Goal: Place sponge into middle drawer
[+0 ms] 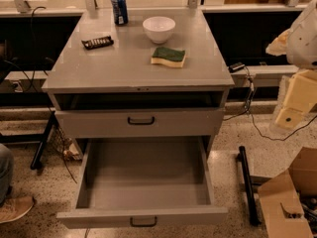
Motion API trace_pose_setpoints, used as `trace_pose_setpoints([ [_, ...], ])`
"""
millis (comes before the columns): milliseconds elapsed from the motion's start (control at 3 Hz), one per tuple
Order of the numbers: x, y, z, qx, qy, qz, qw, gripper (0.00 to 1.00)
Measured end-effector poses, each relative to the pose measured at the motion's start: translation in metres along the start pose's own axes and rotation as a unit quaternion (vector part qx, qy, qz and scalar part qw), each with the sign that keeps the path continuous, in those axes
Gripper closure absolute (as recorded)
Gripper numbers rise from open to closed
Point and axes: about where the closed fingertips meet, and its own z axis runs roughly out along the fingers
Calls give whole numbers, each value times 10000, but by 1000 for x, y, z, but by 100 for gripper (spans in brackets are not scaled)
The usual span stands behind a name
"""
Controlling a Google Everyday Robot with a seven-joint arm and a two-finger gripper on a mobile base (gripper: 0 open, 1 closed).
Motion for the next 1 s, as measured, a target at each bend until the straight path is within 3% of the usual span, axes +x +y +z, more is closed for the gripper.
trace_pose_setpoints([
  [333,-2,-6,2,72,-81,-3,9999,0],
  [667,-21,-52,20,182,-612,-37,9979,0],
  [1000,-59,-122,57,285,-1345,102,9904,0],
])
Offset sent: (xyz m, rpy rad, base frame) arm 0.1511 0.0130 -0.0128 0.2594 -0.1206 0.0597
